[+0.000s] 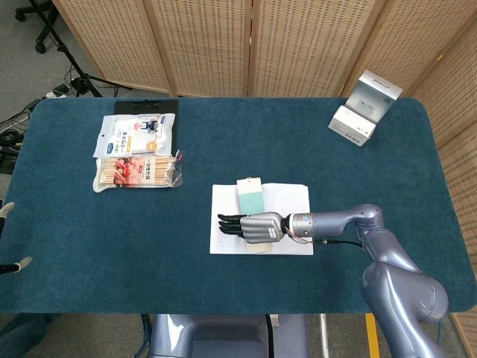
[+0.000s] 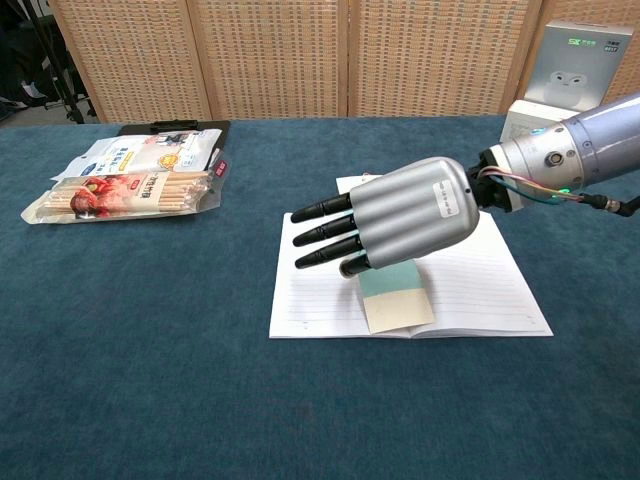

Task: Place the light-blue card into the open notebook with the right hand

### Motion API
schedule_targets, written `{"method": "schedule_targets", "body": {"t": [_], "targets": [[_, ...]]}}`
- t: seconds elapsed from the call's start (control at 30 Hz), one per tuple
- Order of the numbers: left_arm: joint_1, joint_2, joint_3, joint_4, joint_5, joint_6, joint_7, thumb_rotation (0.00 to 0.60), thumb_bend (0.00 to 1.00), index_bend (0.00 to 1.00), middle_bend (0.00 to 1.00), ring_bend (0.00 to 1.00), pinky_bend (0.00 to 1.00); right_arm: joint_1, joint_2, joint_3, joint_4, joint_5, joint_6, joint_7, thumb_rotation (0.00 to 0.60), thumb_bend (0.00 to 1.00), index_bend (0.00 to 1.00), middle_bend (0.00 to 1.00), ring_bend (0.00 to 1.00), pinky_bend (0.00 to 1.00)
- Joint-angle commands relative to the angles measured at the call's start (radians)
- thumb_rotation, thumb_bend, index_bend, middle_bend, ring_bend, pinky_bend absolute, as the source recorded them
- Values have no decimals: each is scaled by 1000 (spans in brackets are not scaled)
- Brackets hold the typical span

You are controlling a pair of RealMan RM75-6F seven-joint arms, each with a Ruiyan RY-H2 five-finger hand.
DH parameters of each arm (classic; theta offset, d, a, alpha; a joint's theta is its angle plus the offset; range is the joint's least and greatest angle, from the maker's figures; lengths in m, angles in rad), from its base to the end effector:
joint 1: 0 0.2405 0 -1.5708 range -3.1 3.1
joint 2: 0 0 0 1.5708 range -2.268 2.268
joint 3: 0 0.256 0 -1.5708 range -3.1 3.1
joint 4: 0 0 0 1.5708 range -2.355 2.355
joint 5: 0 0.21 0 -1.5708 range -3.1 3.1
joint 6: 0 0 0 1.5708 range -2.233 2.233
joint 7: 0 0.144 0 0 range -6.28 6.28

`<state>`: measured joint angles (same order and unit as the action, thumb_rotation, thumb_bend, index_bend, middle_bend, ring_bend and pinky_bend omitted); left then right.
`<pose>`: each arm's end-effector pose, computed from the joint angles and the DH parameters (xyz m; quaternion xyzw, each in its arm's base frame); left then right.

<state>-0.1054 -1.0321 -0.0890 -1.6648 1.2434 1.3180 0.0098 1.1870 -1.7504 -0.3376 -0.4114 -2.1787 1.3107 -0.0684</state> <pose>-0.3414 0.1906 0.1799 -0.5427 -0.4647 -0.3104 0.6270 -0.1054 -0.3971 -0.0366 0.8680 0.3996 0.2475 0.1599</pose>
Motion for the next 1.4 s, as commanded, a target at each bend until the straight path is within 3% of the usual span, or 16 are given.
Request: {"method": "schedule_targets", "body": {"t": [0.03,0.23,0.33,0.4,0.5,0.53,0.6,0.63,0.83,0.97,1.07,1.17,1.4], "targets": [[-1,0,1,2,0,-3,-1,600,0,0,0,0,0,-4,1,8,-4,17,-9,0,600,260,132,2,0,35],[0,1,0,1,1,1,-3,600,0,0,0,0,0,-9,20,11,-28,40,-29,9,600,160,43,0,0,35],[-1,0,1,1,2,1,-2,600,0,0,0,0,0,-14,33,19,-51,56,-27,6,600,225,43,0,0,35],[0,0,1,1,2,3,-2,600,0,0,0,0,0,-21,46,37,-74,77,-7,11,600,317,43,0,0,35],[1,0,1,1,1,5,-4,600,0,0,0,0,0,-42,75,83,-128,138,25,69,600,546,43,0,0,35],[1,1,1,1,2,6,-4,600,0,0,0,0,0,-50,85,98,-148,160,29,97,600,706,43,0,0,35],[2,2,2,-1,5,8,-5,600,0,0,0,0,0,-66,111,127,-206,210,29,171,600,931,43,0,0,35],[2,2,2,-1,6,9,-5,600,0,0,0,0,0,-74,123,139,-236,235,23,208,600,990,43,0,0,35],[5,3,9,-7,23,18,1,600,0,0,0,0,0,-106,262,206,-602,446,-193,374,600,1000,43,0,0,35],[7,5,11,-12,33,26,1,600,0,0,0,0,0,-96,319,221,-747,519,-315,330,600,1000,42,0,0,35],[9,5,13,-16,38,31,3,600,0,0,0,0,0,-88,356,237,-855,583,-425,219,600,1000,40,0,0,34],[9,4,13,-16,38,32,3,600,0,0,0,0,0,-77,348,257,-889,656,-534,108,600,1000,8,0,0,34],[9,6,12,-13,30,26,-2,600,0,0,0,0,0,-73,309,286,-899,697,-593,-14,600,1000,0,0,0,34]]}}
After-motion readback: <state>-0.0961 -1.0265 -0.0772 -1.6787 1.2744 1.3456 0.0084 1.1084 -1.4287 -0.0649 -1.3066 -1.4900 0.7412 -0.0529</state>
